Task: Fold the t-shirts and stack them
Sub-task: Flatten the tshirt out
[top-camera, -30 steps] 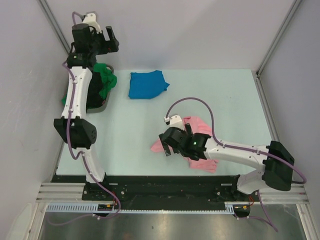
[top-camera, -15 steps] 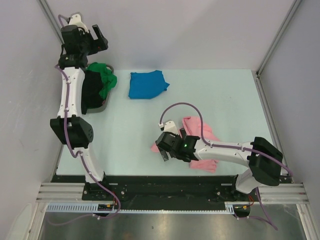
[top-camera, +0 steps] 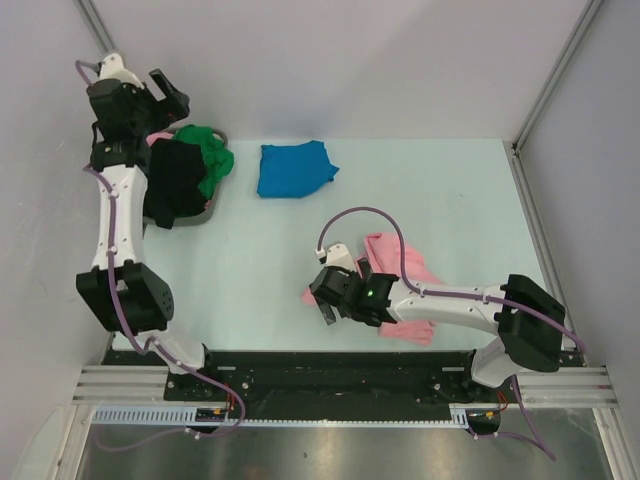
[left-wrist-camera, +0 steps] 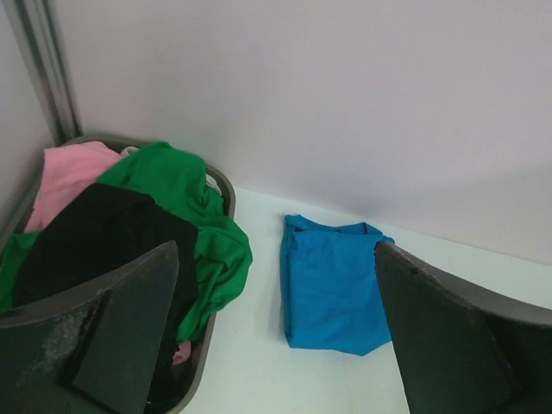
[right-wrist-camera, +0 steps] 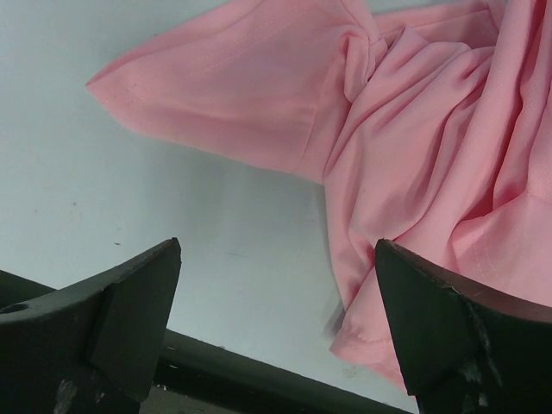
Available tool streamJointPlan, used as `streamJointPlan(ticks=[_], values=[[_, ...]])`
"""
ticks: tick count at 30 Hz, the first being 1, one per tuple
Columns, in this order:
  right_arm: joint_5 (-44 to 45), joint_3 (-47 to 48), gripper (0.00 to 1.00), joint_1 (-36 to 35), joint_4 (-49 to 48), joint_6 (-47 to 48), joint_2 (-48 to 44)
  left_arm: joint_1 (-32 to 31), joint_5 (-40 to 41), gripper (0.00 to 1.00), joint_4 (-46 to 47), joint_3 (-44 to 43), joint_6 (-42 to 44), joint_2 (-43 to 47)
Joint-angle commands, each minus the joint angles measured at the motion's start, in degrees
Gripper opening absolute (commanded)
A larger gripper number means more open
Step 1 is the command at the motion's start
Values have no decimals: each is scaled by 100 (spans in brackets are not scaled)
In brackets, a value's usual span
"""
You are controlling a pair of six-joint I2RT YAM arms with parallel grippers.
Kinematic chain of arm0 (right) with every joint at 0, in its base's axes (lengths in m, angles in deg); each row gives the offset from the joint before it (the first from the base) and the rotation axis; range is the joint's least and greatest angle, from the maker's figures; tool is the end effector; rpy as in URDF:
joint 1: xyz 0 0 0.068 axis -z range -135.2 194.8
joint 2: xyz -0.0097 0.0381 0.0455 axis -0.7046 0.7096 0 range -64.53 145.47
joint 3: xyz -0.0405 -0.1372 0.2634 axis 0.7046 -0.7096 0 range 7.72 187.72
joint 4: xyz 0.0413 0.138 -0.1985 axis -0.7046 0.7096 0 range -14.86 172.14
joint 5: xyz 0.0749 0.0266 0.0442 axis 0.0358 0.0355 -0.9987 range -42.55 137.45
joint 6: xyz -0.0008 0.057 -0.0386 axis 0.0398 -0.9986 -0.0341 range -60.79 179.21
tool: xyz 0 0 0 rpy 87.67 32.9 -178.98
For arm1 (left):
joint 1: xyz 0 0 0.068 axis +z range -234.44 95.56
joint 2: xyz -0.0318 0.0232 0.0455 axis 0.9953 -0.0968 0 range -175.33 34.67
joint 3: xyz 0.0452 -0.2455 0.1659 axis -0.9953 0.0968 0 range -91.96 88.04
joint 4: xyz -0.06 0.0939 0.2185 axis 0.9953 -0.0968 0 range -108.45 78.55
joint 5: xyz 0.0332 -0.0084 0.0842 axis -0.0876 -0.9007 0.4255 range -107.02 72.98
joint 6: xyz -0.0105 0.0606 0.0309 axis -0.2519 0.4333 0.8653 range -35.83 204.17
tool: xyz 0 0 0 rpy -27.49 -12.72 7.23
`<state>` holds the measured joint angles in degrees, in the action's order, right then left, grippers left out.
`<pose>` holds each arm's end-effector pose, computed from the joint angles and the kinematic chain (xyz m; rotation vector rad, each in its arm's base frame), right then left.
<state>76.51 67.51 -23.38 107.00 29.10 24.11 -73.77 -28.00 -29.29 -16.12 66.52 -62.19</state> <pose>0.1371 0.2698 0.2409 -0.6379 2.3540 0.0685 0.3945 0.0637 0.4681 -0.2930 1.7339 -0.2567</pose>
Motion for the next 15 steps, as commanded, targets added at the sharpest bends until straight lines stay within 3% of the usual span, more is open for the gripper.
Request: streamJointPlan(ticks=[1, 11, 15], values=[[39, 24, 100, -63, -83, -109, -215, 110, -212, 100, 493, 290, -46, 562], [389, 6, 100, -336, 312, -180, -488, 145, -281, 100, 379, 440, 130, 712], [583, -20, 100, -319, 278, -101, -628, 128, -456, 100, 606, 974, 411, 1079]])
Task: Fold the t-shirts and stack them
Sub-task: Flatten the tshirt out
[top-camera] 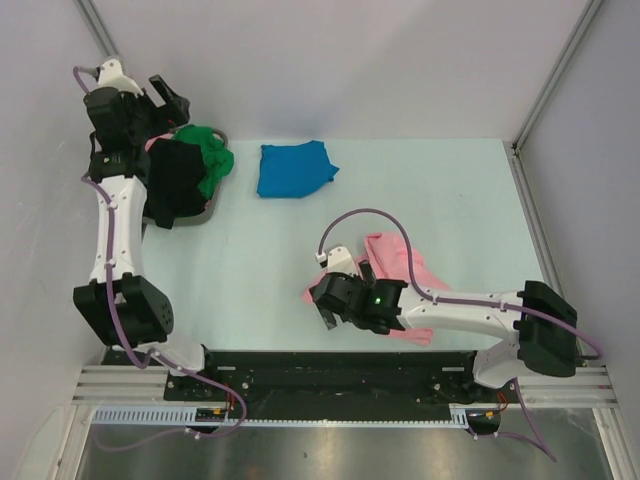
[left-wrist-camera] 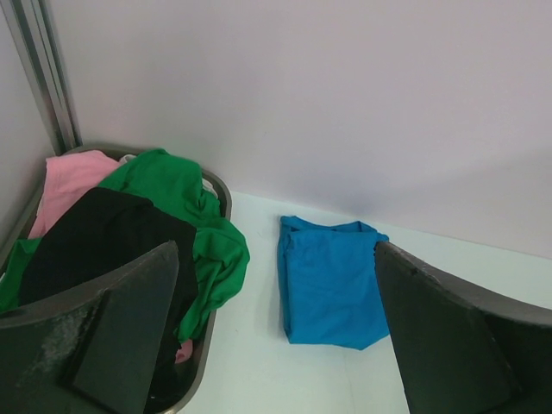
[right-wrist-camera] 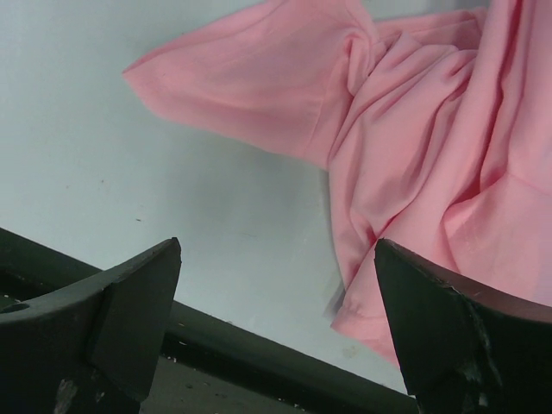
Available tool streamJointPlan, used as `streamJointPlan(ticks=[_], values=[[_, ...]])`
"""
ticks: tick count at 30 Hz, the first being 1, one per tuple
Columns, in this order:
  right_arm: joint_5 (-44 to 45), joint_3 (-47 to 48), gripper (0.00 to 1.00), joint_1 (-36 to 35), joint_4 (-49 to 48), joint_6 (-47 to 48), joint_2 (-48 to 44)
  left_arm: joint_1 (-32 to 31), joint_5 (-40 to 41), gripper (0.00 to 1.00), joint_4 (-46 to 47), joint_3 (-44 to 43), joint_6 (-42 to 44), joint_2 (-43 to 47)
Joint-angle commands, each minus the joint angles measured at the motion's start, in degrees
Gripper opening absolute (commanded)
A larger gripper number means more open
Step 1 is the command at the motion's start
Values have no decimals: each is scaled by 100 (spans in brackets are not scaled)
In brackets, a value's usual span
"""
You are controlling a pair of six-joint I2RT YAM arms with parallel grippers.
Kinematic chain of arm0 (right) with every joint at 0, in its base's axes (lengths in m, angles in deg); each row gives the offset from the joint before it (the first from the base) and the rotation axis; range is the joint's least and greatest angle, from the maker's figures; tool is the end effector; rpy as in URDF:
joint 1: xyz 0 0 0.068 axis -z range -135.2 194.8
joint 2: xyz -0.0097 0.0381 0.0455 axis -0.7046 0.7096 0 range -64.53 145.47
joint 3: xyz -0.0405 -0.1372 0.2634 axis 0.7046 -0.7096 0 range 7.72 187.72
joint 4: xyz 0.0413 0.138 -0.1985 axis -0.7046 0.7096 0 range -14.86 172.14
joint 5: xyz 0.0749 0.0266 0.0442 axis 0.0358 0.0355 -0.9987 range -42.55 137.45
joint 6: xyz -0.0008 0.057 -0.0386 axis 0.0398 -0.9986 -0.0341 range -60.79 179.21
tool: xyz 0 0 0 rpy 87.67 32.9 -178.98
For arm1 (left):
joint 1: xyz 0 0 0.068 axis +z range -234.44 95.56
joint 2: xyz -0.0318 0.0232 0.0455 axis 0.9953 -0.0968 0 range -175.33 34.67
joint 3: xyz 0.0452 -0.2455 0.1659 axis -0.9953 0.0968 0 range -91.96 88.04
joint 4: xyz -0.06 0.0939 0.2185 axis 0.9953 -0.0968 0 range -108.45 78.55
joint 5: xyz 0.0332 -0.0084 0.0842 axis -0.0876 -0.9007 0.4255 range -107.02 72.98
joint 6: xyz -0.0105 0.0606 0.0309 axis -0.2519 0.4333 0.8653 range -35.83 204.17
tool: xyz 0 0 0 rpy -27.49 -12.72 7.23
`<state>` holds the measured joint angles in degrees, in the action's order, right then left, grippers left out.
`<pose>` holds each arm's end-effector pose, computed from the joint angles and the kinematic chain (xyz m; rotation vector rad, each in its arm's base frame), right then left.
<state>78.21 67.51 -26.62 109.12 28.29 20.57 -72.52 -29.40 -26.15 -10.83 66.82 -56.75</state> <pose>0.1190 0.2646 0.2563 -0.6600 2.3121 0.0994 0.3668 0.0654 0.4779 -0.2713 1.6791 -0.2540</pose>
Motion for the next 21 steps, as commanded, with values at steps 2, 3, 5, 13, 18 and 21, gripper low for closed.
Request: streamJointPlan(ticks=[2, 3, 5, 13, 18, 21], values=[[466, -11, 100, 101, -5, 59, -310, -32, -440, 100, 528, 762, 294, 747], [431, -20, 100, 319, -31, 86, -362, -76, -475, 100, 538, 790, 284, 861], [282, -20, 100, 610, -75, 68, -467, -303, -213, 100, 144, 633, 380, 941], [-1281, -64, 100, 1894, -716, 481, -91, -515, -625, 99, -86, 1729, -199, 1916], [-1556, 190, 100, 1605, -823, 648, 472, -1139, -265, 100, -639, 2503, -32, 2680], [-1556, 559, 100, 1245, -823, 797, 858, -1508, -361, 100, -447, 3328, -234, 3286]])
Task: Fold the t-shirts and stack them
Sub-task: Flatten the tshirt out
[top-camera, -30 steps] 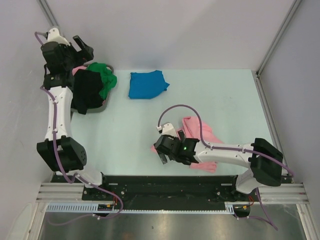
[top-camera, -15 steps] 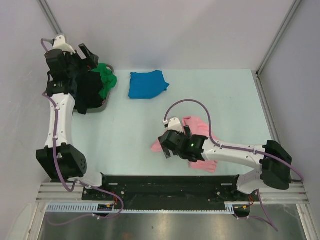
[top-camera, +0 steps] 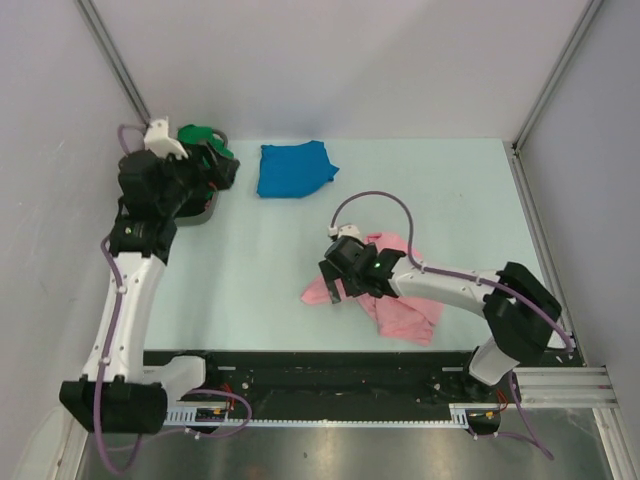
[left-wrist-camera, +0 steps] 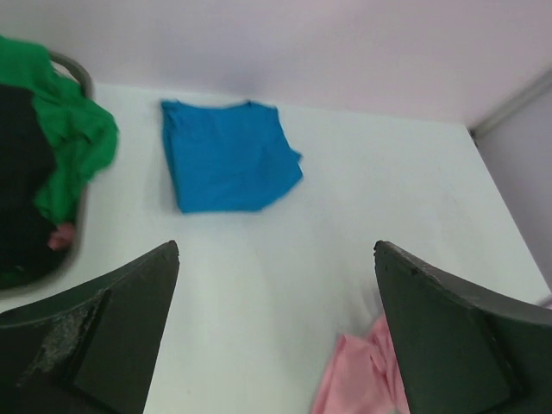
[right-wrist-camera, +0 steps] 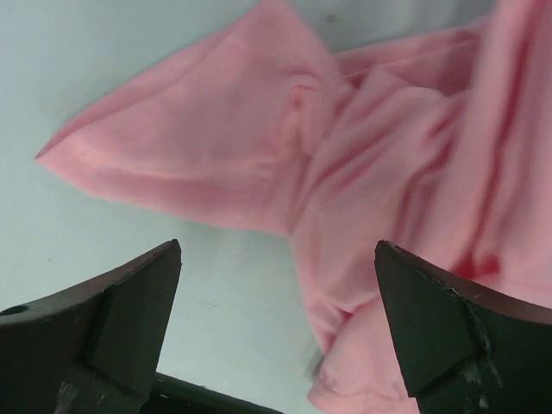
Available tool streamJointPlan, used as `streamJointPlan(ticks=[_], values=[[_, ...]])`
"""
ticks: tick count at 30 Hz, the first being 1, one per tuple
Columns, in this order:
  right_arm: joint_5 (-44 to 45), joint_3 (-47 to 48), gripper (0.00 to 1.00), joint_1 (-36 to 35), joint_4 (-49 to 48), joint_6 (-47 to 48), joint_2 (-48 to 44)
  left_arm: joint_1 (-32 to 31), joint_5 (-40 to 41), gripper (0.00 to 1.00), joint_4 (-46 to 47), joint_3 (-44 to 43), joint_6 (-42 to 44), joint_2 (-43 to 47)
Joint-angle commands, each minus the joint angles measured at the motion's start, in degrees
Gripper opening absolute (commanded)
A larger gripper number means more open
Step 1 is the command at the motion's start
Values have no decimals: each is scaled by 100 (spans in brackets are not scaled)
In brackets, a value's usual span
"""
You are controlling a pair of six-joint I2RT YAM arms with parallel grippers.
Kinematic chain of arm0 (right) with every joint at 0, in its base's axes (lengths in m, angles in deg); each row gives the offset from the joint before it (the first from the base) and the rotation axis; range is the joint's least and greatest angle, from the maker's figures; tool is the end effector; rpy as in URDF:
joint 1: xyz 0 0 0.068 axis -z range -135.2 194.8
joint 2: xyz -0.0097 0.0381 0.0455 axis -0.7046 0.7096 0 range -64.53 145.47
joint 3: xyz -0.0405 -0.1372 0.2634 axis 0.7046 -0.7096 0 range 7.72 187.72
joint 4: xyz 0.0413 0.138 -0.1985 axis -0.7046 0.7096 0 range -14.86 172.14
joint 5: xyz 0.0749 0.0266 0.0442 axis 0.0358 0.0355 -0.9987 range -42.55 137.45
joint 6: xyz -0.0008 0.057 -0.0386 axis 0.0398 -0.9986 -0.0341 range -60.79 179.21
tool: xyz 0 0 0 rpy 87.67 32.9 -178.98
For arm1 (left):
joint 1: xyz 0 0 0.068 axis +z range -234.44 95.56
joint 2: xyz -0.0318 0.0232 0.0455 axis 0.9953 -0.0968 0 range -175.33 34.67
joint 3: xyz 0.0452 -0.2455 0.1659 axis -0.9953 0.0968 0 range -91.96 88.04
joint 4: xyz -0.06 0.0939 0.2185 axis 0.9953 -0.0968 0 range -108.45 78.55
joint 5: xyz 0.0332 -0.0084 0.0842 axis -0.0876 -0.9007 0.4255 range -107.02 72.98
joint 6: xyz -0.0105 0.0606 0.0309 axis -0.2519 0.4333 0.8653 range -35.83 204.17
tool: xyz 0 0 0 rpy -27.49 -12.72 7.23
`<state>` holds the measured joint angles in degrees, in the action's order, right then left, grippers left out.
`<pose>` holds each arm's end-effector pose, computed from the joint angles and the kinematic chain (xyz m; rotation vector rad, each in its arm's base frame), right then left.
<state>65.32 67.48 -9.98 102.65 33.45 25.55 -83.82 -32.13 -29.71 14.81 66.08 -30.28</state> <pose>0.1955 0.2473 0.2346 -0.5193 2.4614 0.1670 0.2390 -0.0118 0.4478 -0.0922 1.7582 -0.4523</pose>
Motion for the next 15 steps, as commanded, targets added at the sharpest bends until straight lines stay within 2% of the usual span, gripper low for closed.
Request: streamJointPlan(ticks=[1, 5, 11, 15], values=[[-249, 667, 100, -515, -115, 308, 465, -440, -132, 100, 67, 975, -221, 798], [-143, 1142, 100, -832, -9, 335, 949, -607, -246, 100, 349, 1994, -669, 1728], [-301, 1616, 99, -920, -114, 370, 1661, -642, -202, 100, 200, 2567, -810, 2407], [-293, 1950, 95, -920, -96, 352, 2153, -651, -185, 98, -54, 2621, -793, 2434]])
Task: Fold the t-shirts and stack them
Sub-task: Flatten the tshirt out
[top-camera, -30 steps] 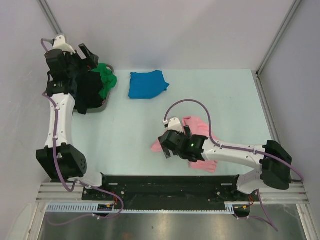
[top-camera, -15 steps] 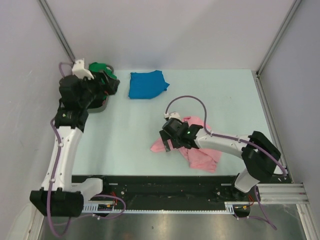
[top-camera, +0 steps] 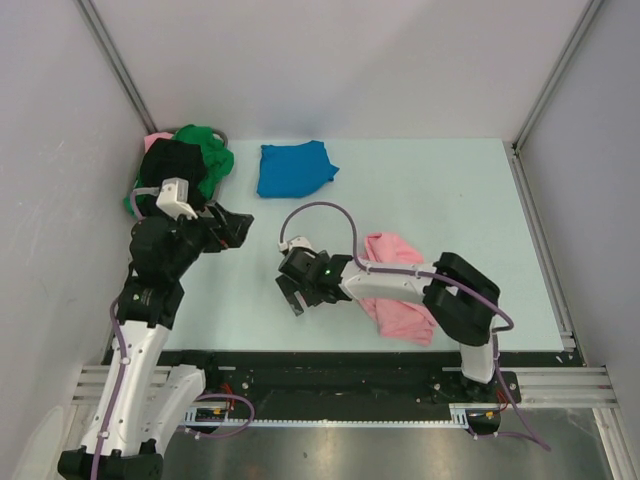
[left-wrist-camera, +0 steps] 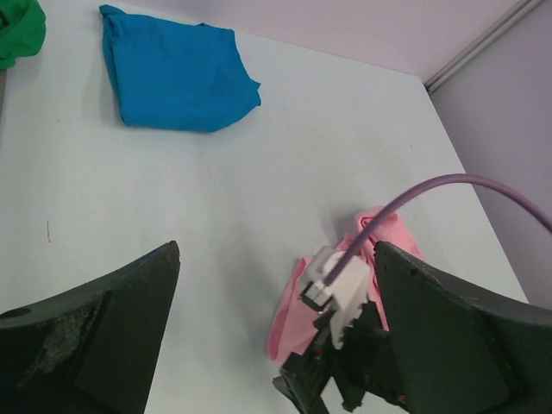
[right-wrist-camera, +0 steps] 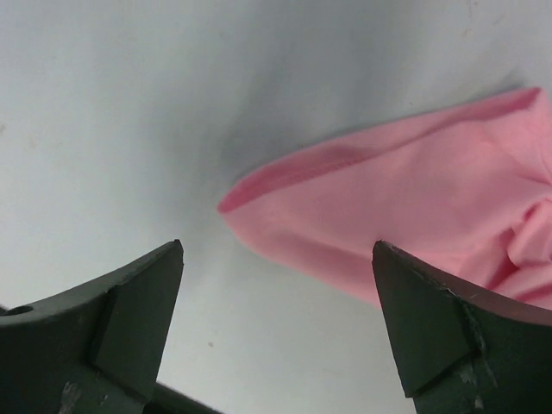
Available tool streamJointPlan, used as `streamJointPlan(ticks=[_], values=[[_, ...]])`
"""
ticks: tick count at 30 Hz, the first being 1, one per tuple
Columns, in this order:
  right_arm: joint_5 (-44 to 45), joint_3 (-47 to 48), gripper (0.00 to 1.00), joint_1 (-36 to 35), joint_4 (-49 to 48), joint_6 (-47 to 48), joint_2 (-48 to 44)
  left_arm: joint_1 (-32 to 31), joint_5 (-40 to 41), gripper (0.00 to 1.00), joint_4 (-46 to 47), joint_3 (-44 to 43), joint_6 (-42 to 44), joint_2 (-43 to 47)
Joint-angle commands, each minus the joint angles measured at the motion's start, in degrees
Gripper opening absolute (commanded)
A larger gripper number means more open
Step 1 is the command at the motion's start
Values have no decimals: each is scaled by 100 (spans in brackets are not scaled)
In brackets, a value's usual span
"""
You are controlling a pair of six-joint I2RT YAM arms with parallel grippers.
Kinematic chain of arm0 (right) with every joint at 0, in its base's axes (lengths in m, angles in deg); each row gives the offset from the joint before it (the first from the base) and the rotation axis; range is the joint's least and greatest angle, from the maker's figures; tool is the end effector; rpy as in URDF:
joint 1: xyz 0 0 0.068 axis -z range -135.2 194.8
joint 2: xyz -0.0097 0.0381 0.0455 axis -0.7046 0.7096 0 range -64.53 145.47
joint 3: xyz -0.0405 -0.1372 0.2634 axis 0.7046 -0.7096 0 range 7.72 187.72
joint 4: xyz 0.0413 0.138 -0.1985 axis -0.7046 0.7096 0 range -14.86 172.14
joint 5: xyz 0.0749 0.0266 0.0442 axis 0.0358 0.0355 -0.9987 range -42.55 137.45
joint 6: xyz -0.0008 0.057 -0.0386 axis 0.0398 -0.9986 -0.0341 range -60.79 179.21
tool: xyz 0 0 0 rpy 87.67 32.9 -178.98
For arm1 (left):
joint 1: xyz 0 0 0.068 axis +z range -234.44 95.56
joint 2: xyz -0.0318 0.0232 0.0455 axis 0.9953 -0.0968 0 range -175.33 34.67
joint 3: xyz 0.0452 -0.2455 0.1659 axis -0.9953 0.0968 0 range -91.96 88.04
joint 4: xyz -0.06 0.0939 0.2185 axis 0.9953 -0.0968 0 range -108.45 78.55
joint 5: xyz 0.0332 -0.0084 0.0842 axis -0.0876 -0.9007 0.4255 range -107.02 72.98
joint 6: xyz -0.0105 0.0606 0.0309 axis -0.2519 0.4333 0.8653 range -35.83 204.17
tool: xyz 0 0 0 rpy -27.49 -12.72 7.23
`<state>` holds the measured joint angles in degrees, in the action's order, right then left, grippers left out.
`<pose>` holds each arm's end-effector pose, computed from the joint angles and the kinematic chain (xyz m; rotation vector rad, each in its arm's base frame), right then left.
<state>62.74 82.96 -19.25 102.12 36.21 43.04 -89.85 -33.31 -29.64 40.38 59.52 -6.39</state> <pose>0.1872 0.3511 0.2107 -0.8107 2.4349 0.2351 0.1420 -0.0290 0.3652 -0.0934 1.8060 -0.6281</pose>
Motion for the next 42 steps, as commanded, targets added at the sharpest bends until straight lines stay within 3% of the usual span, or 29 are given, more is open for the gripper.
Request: streamJointPlan(ticks=[1, 3, 6, 7, 9, 10, 11, 17, 21, 27, 29, 32, 34, 38, 42], values=[[-9, 517, 94, 7, -53, 77, 484, -57, -41, 98, -61, 90, -172, 37], [-43, 649, 92, 42, -62, 94, 773, -57, -93, 98, -70, 195, -146, 45], [-26, 904, 72, 103, 105, 51, 1108, -65, -102, 100, 17, 441, -137, 177], [-43, 948, 57, 130, 175, 24, 1152, -65, -32, 100, 9, 485, -128, 229], [-9, 1010, 38, 147, 211, 7, 1222, -66, -119, 100, 88, 600, -50, 370], [105, 1045, 12, 139, 272, -28, 1223, -65, -137, 100, 97, 600, -49, 405], [175, 1080, 0, 147, 333, -46, 1223, -65, -163, 100, 114, 600, -23, 449], [1045, 2229, 0, 296, 1010, 155, 1012, -74, -488, 100, -61, 232, 91, 301], [1678, 3240, 0, 481, 1327, 498, 337, -66, -717, 100, -263, 90, 276, 256], [2539, 5507, 0, 649, 2073, 1165, -657, -66, -568, 100, -255, 196, 337, 476], [3259, 6095, 0, 631, 2442, 1315, -963, -65, -585, 100, -281, 204, 311, 485], [4164, 5907, 0, 666, 2558, 1527, -1561, -74, -673, 100, -176, 257, 285, 529], [4673, 5240, 0, 823, 2488, 1466, -2351, -65, -735, 100, -132, 257, 302, 546], [4852, 3826, 0, 1499, 2408, 1150, -3574, -65, -814, 100, 35, 327, 118, 538], [4099, 2612, 0, 2466, 3127, 219, -4103, -65, -1235, 100, 447, 424, -268, 406]])
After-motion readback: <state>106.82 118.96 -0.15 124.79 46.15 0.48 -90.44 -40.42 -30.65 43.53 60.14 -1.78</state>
